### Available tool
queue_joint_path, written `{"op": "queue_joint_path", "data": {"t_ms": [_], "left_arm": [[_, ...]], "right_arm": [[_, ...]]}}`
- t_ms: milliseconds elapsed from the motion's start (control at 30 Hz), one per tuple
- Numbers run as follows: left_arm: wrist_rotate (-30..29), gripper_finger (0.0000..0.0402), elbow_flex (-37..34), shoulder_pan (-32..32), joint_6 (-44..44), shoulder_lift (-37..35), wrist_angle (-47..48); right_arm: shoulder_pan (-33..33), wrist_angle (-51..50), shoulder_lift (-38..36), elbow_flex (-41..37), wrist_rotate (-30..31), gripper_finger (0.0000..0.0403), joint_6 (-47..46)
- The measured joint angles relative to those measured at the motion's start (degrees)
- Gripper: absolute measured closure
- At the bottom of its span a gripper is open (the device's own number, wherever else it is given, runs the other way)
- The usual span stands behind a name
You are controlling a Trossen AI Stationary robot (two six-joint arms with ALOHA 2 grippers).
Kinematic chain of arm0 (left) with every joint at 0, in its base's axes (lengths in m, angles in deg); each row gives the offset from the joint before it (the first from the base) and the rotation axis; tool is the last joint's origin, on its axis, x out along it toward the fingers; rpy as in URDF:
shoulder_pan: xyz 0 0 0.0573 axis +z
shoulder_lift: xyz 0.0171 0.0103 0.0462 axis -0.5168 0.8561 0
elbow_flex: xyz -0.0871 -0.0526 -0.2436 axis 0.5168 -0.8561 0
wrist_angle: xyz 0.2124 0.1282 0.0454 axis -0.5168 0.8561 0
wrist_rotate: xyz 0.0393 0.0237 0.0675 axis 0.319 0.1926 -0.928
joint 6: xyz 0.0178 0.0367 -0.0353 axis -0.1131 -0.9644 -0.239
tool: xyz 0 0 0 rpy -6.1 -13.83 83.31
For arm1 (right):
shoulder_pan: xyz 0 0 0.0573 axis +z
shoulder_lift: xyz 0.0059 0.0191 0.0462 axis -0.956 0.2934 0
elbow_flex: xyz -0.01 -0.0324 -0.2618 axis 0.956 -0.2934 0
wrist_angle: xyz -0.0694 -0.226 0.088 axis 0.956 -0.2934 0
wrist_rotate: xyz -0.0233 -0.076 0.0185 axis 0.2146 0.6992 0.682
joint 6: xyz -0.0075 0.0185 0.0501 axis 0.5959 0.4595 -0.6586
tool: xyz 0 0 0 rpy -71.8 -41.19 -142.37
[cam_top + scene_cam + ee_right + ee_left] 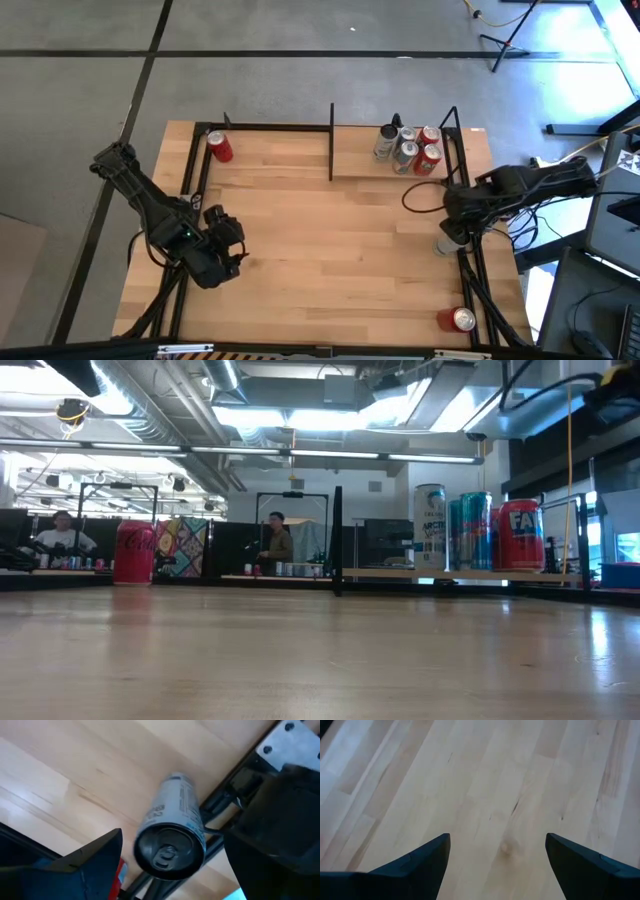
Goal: Place canned beverage on shelf
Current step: Put the white soda can on the shelf aligned with the other white soda can
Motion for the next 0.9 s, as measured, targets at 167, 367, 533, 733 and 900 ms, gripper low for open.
{"op": "queue_joint_path", "data": {"t_ms": [167,367,533,733,900], "left_arm": [[0.0,0.0085,0.0,0.0,0.0,0.0,0.0],[0.0,0.0085,0.0,0.0,0.0,0.0,0.0],[0.0,0.0085,0.0,0.0,0.0,0.0,0.1],[-1.0,0.0085,0.0,0.0,0.0,0.0,0.1],[-1.2,0.0085,0.0,0.0,0.0,0.0,0.1]], "right_arm": [[0.0,0.2,0.1,-1.7,-1.9,0.0068,1.7],[0.1,0.2,0.2,-2.8,-4.7,0.0068,0.4],[0.1,0.4,1.9,-2.8,-5.0,0.0068,-1.3],[0.1,0.6,5.4,-2.8,-5.1,0.0068,-1.1],[3.6,2.3,7.8,-2.8,-4.0,0.0068,-4.3]]}}
